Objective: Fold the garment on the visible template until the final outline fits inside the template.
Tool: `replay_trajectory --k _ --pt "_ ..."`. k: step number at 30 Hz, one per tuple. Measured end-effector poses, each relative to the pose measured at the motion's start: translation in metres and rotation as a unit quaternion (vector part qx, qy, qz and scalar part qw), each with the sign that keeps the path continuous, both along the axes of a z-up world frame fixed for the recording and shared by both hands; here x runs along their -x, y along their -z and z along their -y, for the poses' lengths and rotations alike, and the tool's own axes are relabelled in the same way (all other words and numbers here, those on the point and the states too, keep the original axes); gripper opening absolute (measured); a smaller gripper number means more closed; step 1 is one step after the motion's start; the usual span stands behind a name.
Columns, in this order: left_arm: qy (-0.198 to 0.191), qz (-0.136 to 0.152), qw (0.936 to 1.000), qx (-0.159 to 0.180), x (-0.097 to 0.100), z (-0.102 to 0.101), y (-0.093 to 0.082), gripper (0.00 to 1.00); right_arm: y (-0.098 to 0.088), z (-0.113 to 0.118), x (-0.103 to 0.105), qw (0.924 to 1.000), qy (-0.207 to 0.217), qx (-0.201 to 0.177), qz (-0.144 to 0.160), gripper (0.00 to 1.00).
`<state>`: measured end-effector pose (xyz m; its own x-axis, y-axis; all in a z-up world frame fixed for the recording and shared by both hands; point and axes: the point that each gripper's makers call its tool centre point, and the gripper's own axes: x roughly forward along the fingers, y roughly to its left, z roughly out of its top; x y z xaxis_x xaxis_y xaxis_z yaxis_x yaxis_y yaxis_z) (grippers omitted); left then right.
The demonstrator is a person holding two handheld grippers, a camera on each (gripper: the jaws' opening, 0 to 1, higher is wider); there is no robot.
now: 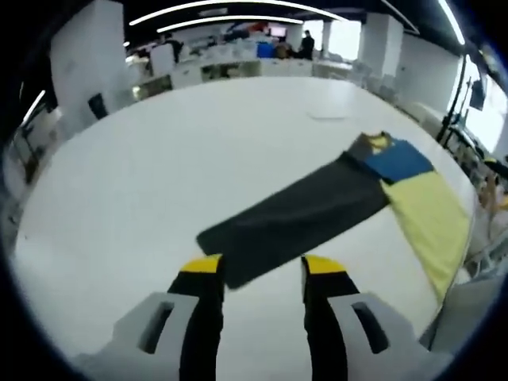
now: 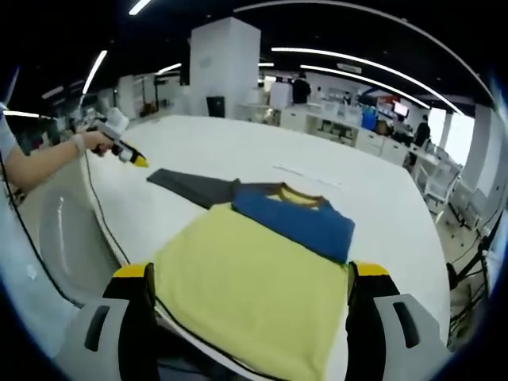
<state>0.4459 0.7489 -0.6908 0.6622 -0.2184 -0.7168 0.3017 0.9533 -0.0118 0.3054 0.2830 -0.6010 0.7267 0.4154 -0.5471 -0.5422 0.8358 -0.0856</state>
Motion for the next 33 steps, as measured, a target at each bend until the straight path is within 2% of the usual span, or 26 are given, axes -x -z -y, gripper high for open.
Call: replay_trajectory --k 4,8,12,16,19,24,27,33 --pt "-0.01 0.004 0.9999 0.003 -0.006 -0.006 0.002 0.32 -0.004 0.002 -0.003 0.9999 0.01 -0.003 0.007 1.0" --pt "-0.017 0.0 0.9998 0.001 -0.009 -0.012 0.005 0.29 -0.001 0.001 -0.001 1.0 0.007 0.003 0.0 1.0" --pt "-0.031 -0.004 0.9992 0.024 -0.014 -0.013 0.01 0.13 0.0 0.001 -0.001 0.9999 0.01 0.004 -0.003 1.0" --pt "-0.026 -0.009 0.9996 0.012 -0.016 -0.014 0.017 0.19 -0.001 -0.001 -0.001 0.9999 0.011 0.002 -0.002 1.0" --pt "-0.035 -0.01 0.9993 0.008 -0.018 -0.018 0.021 0.15 0.0 0.0 -0.001 0.9999 0.012 0.004 -0.003 1.0" --pt "-0.056 -0.009 0.9983 0.01 -0.019 -0.027 0.03 0.13 0.0 -0.002 0.0 0.9999 0.007 0.006 -0.006 1.0" --pt "-0.081 0.004 0.9963 0.028 -0.021 -0.03 0.032 0.13 -0.001 -0.002 -0.001 0.9999 0.011 0.002 -0.006 1.0" --pt "-0.085 0.0 0.9961 0.023 -0.022 -0.033 0.036 0.13 -0.002 -0.004 -0.002 0.9999 0.006 0.008 -0.005 1.0"
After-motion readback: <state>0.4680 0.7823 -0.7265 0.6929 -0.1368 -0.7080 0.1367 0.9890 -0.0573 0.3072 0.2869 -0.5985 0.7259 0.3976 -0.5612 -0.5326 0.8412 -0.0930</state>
